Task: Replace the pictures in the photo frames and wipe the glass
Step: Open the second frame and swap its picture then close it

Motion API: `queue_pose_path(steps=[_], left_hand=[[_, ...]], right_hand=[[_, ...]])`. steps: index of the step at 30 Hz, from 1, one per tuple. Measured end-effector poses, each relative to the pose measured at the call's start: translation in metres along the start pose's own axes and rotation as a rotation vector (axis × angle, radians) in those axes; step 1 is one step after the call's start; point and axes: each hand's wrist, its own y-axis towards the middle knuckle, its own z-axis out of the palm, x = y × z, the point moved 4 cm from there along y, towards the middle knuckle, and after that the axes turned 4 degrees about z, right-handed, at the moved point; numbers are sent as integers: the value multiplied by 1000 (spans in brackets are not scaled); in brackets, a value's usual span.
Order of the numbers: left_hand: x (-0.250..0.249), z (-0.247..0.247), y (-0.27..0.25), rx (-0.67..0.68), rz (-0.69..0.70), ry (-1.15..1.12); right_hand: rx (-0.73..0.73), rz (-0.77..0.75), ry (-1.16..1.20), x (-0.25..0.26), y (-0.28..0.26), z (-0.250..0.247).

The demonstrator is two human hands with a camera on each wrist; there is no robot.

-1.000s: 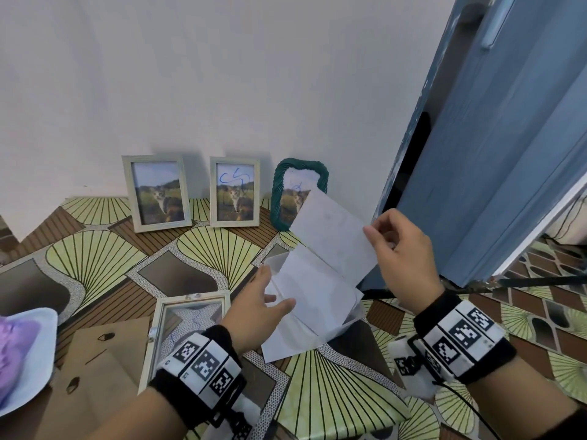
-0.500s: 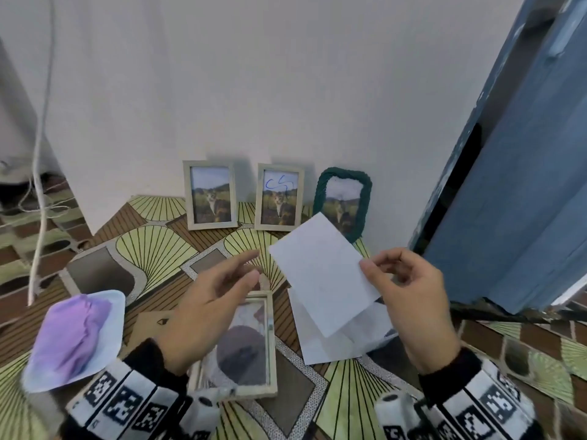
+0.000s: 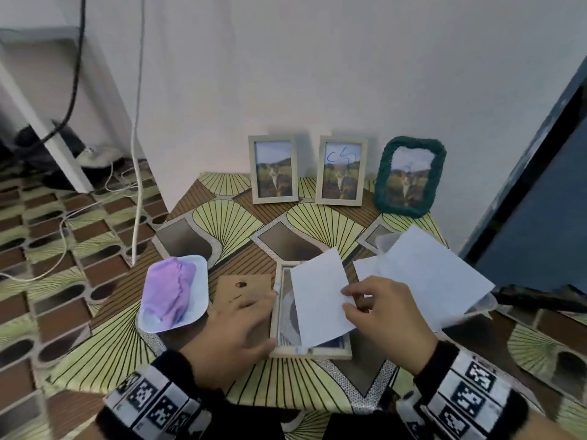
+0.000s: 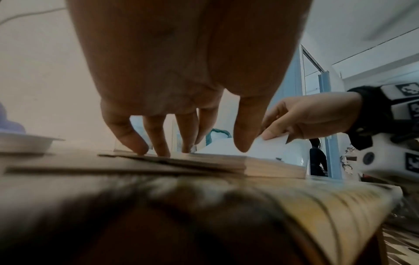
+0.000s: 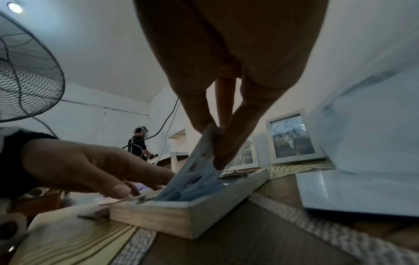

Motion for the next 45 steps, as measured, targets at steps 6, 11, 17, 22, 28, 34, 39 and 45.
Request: queue_pose_path(steps=[6, 11, 17, 22, 28, 34, 39, 45], left_hand=[[9, 8, -2, 17, -55, 20], [9, 8, -3, -7, -67, -9], [12, 8, -4, -37, -49, -38], [19, -1, -5, -62, -22, 22], [26, 1, -11, 133, -24, 295], [23, 6, -28, 219, 4, 393], [21, 7, -51, 298, 73, 396], [16, 10, -74, 262, 205, 443]], right_hand=[[140, -31, -177, 10, 4, 20], [284, -14, -328, 13, 13, 32], [417, -84, -500, 16, 17, 41], [402, -282, -684, 22, 18, 44], [483, -325, -645, 9, 15, 47], [501, -384, -645, 0, 10, 43], [506, -379, -623, -5, 5, 42], [539, -387, -579, -5, 0, 40]])
